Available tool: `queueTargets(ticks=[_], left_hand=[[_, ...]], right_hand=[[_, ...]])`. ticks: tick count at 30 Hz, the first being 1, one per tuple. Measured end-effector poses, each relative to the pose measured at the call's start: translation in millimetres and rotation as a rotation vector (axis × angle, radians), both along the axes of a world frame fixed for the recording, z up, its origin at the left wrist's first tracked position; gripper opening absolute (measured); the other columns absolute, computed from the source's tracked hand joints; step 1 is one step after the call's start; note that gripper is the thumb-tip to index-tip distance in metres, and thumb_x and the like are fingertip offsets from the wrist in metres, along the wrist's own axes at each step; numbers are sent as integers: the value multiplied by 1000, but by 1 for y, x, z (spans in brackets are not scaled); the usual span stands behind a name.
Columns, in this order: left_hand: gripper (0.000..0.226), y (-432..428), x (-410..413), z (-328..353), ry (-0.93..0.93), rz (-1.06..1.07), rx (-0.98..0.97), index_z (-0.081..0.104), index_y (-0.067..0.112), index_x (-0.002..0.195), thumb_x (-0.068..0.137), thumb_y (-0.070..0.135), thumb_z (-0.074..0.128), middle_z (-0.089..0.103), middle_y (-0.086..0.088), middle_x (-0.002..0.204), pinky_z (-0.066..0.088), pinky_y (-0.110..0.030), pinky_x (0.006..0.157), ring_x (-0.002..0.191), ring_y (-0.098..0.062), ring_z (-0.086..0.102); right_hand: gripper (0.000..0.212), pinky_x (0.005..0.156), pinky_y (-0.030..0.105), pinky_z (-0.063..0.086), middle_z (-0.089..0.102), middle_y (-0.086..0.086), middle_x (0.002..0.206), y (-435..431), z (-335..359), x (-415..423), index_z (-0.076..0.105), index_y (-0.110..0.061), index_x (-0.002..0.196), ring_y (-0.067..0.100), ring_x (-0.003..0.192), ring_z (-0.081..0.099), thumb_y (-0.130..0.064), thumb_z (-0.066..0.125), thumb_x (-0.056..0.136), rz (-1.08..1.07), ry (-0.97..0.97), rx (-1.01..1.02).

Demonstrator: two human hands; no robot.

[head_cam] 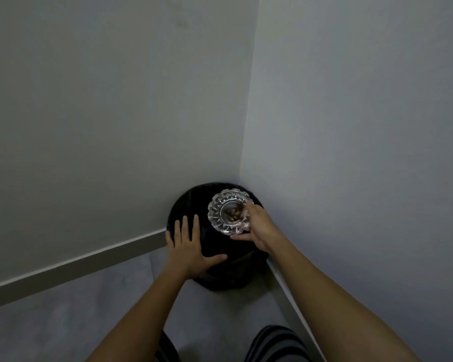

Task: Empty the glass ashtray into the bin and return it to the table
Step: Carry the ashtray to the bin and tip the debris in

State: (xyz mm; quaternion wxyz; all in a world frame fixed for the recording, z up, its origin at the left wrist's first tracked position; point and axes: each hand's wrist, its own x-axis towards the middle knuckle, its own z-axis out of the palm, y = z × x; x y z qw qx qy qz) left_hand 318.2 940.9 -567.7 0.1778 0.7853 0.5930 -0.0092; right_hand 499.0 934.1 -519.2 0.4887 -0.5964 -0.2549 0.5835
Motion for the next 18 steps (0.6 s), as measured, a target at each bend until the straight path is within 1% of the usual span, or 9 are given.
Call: queueTargets(ticks=[2, 4, 5, 7, 9, 11, 14, 16, 18], left_hand=[[137, -7, -8, -5, 43, 48, -110, -21, 17, 149, 52, 98, 30, -23, -19, 158, -9, -57, 115, 144, -40, -22], [127, -11, -9, -9, 79, 61, -179, -20, 13, 150, 67, 89, 39, -27, -23, 155, -9, -58, 115, 142, -44, -23], [127, -11, -8, -12, 78, 66, -175, -18, 11, 150, 68, 87, 41, -28, -25, 154, -9, -59, 115, 141, -45, -24], [131, -11, -2, -20, 47, 96, -127, -17, 8, 150, 65, 88, 44, -28, -28, 153, -9, -58, 115, 141, -46, -24], [135, -11, 1, -25, 14, 125, -97, -16, 7, 150, 62, 88, 47, -27, -28, 154, -9, -57, 115, 141, -45, -24], [138, -13, 2, -27, 8, 147, -84, -15, 6, 150, 60, 88, 50, -25, -27, 154, -9, -56, 115, 142, -44, -23], [140, -10, 2, -26, 15, 161, -100, -15, 8, 151, 58, 89, 51, -25, -27, 154, -8, -55, 116, 142, -44, -23], [140, -9, 3, -27, 18, 165, -112, -15, 9, 151, 57, 89, 52, -26, -27, 154, -9, -55, 116, 142, -43, -24], [140, -12, 4, -29, 12, 176, -109, -14, 10, 151, 57, 89, 52, -25, -26, 155, -8, -55, 116, 143, -42, -23]], right_hand=[[18, 72, 52, 59, 59, 11, 114, -3, 3, 4, 53, -12, 107, 32, 102, 62, -23, 39, 103, -20, 21, -7], [11, 72, 51, 59, 60, 10, 105, -3, 4, 8, 52, -9, 99, 27, 92, 62, -6, 41, 101, -18, -39, -23], [13, 67, 47, 61, 60, 10, 105, -2, 2, 9, 52, -11, 96, 26, 91, 62, -3, 42, 99, -13, -90, -24], [13, 55, 41, 62, 57, 14, 118, 3, -7, 13, 49, -11, 105, 30, 96, 62, -2, 43, 97, 2, -277, -11], [24, 55, 45, 61, 56, 16, 116, 5, -11, 16, 48, -11, 115, 32, 90, 62, -1, 43, 94, 47, -614, 26], [34, 69, 50, 58, 61, 21, 110, 7, -10, 20, 47, -10, 122, 38, 86, 63, 0, 44, 90, 179, -1009, 128], [39, 80, 44, 53, 63, 23, 114, 9, -7, 22, 48, -8, 129, 41, 96, 62, -1, 48, 90, 427, -1343, 313], [38, 71, 45, 56, 64, 19, 115, 8, -5, 19, 50, -6, 128, 40, 94, 64, -2, 50, 90, 481, -1595, 445], [31, 49, 37, 57, 71, 10, 102, 5, -13, 20, 58, -8, 116, 31, 86, 69, -5, 48, 87, 531, -1912, 652]])
